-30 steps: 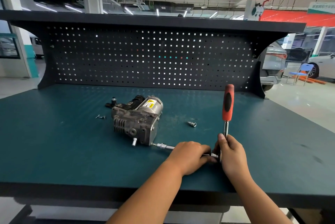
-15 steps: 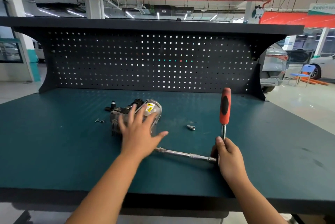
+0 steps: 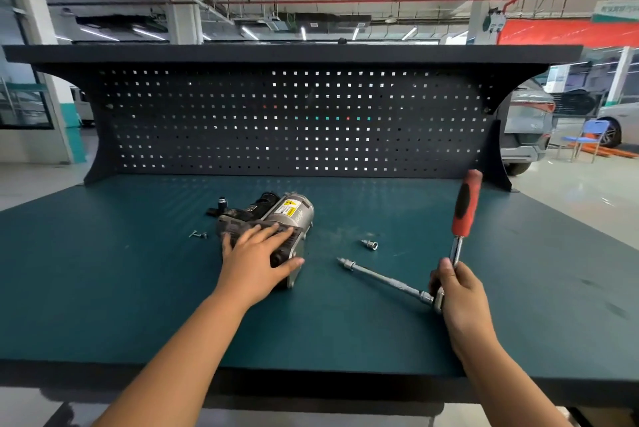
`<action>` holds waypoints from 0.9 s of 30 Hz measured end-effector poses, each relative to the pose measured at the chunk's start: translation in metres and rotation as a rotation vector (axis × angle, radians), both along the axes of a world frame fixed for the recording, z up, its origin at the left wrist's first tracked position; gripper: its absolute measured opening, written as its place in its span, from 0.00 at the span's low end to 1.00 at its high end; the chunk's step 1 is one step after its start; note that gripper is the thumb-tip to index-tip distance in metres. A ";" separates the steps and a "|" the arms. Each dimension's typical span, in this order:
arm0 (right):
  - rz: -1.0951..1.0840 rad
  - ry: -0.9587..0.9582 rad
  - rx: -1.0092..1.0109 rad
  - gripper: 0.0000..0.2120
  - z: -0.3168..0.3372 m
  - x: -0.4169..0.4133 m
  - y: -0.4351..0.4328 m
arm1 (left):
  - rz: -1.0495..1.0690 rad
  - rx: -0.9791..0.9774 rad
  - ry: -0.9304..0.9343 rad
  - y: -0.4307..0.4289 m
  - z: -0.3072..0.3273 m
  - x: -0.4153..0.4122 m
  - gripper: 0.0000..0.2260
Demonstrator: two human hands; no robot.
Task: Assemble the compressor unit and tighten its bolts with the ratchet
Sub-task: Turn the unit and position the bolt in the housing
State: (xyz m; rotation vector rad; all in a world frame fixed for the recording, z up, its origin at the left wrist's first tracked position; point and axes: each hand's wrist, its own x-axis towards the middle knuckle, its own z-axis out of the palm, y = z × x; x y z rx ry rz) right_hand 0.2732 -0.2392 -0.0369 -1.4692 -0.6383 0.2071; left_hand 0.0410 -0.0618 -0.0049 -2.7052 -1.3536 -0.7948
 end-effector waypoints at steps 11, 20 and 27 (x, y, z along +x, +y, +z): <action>0.140 -0.111 -0.266 0.14 0.008 -0.009 0.015 | -0.149 -0.007 -0.027 0.007 -0.003 -0.015 0.24; 0.118 -0.205 -0.341 0.17 0.007 -0.016 0.026 | 0.538 -0.315 -0.566 0.094 -0.017 -0.071 0.15; 0.104 -0.219 -0.344 0.17 0.008 -0.017 0.025 | 0.466 -0.347 -0.342 0.156 -0.023 -0.089 0.18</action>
